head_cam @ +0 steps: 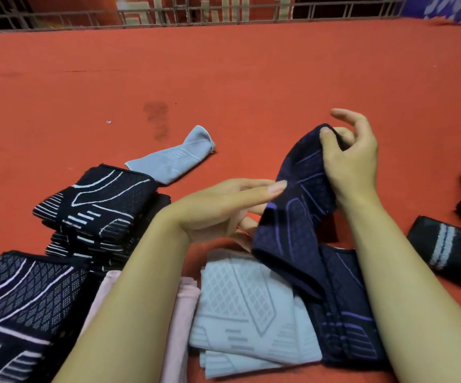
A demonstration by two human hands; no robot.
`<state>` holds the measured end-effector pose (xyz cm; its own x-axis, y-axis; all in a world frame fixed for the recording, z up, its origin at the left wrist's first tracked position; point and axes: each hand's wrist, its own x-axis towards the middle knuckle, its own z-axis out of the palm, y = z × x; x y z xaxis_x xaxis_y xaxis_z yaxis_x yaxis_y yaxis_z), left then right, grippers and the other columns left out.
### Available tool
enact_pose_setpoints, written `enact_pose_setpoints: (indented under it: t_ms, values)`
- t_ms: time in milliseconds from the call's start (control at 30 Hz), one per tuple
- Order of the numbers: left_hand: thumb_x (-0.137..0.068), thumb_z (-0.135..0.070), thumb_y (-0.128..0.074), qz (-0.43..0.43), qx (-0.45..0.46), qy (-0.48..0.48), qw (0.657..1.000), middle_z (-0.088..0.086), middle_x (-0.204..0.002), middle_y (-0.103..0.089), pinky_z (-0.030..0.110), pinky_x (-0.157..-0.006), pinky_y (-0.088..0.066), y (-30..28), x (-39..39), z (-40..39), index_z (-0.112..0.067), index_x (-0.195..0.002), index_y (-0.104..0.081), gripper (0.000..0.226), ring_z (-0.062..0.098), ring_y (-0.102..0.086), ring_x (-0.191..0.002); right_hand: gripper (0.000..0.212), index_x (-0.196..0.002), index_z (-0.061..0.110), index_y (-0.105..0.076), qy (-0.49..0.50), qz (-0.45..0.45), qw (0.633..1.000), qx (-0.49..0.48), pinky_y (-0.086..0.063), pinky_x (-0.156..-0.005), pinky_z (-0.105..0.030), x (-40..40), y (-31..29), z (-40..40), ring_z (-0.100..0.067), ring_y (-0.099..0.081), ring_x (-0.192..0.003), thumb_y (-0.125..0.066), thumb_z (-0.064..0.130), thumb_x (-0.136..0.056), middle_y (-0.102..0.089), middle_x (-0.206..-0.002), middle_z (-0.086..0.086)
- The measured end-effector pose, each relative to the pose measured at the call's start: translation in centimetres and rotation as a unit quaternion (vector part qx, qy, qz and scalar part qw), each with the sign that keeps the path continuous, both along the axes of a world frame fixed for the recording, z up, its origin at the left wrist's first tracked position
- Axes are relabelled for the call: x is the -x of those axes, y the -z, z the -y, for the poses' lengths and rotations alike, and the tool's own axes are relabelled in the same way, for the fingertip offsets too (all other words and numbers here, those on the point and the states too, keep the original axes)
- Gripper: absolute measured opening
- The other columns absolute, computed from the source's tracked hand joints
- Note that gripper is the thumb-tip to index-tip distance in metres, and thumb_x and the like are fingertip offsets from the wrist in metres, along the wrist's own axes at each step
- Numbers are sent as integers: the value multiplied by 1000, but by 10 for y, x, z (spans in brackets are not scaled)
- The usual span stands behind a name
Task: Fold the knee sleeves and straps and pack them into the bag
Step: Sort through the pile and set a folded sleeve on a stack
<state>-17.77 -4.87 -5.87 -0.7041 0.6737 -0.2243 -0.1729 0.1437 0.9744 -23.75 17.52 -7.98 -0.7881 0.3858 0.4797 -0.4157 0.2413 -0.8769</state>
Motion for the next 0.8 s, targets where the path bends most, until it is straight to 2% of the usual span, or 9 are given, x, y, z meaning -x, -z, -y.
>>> enact_pose_setpoints:
  t_ms: [67, 167, 267, 333, 433, 533, 633, 700, 800]
  values:
    - [-98, -54, -59, -39, 63, -40, 996, -5, -94, -73, 16, -55, -46, 0, -2, -9, -15, -130, -67, 51, 9, -63, -66, 28, -124, 23, -63, -47, -21, 999, -14, -48, -71, -25, -2, -3, 6, -8, -58, -71, -64, 16, -97, -67, -76, 12]
    - [-103, -43, -60, -109, 97, -99, 984, 0, -110, -79, 21, -72, -56, 8, 7, -11, -16, -118, -73, 34, 11, -74, -95, 38, -131, 22, -57, -97, -52, 994, -22, -52, -79, -27, -3, -5, 13, -9, -65, -83, -67, 13, -95, -72, -91, 13]
    - [-106, -27, -59, -91, 25, -135, 986, 14, -114, -78, 28, -80, -59, 12, 12, -6, -5, -114, -74, 28, 19, -73, -96, 61, -148, 23, -36, -86, -9, 996, 8, -52, -80, -21, 1, -1, 16, -6, -67, -86, -69, 24, -96, -67, -121, 4]
    - [-106, -25, -56, -71, -53, -158, 983, 12, -111, -78, 23, -77, -59, 9, 11, -4, -5, -110, -75, 28, 17, -73, -93, 72, -157, 22, -22, -58, 103, 992, 33, -51, -85, -19, 5, -1, 16, 1, -65, -90, -63, 41, -101, -60, -135, -3]
    - [-107, -27, -55, -73, -112, -212, 968, 13, -112, -76, 22, -72, -58, 4, 14, -4, -3, -116, -73, 32, 16, -72, -90, 74, -156, 23, -31, -195, 313, 916, 157, -58, -87, -38, 4, 1, 14, -16, -74, -97, -39, 72, -100, -61, -139, -10]
    - [-107, -26, -56, -86, -127, -261, 953, 14, -109, -76, 23, -71, -58, 5, 16, -3, 1, -121, -71, 34, 15, -73, -87, 82, -143, 22, -59, -359, 396, 837, 117, -50, -104, -44, -5, 4, 14, -25, -68, -120, -28, 81, -96, -71, -132, -8]
    - [-106, -16, -59, -119, -144, -282, 941, 14, -113, -76, 29, -83, -59, 6, 17, 0, 3, -125, -67, 29, 20, -75, -100, 62, -144, 26, -57, -334, 376, 851, 152, -59, -82, -41, -2, 5, 15, -24, -71, -96, -53, 66, -97, -71, -122, -12]
    - [-103, -6, -62, -162, -121, -279, 939, 15, -124, -73, 38, -99, -56, 9, 19, 2, 2, -131, -61, 30, 26, -71, -116, 54, -140, 28, -53, -290, 361, 876, 136, -60, -73, -40, -3, 6, 18, -16, -69, -72, -56, 62, -98, -68, -107, -10]
    - [-101, -2, -64, -204, -56, -291, 933, 13, -123, -74, 45, -105, -54, 14, 21, 0, -6, -135, -57, 36, 27, -70, -119, 41, -125, 31, -59, -240, 344, 907, 47, -55, -80, -38, -4, 13, 19, -10, -66, -70, -45, 62, -103, -70, -95, 0]
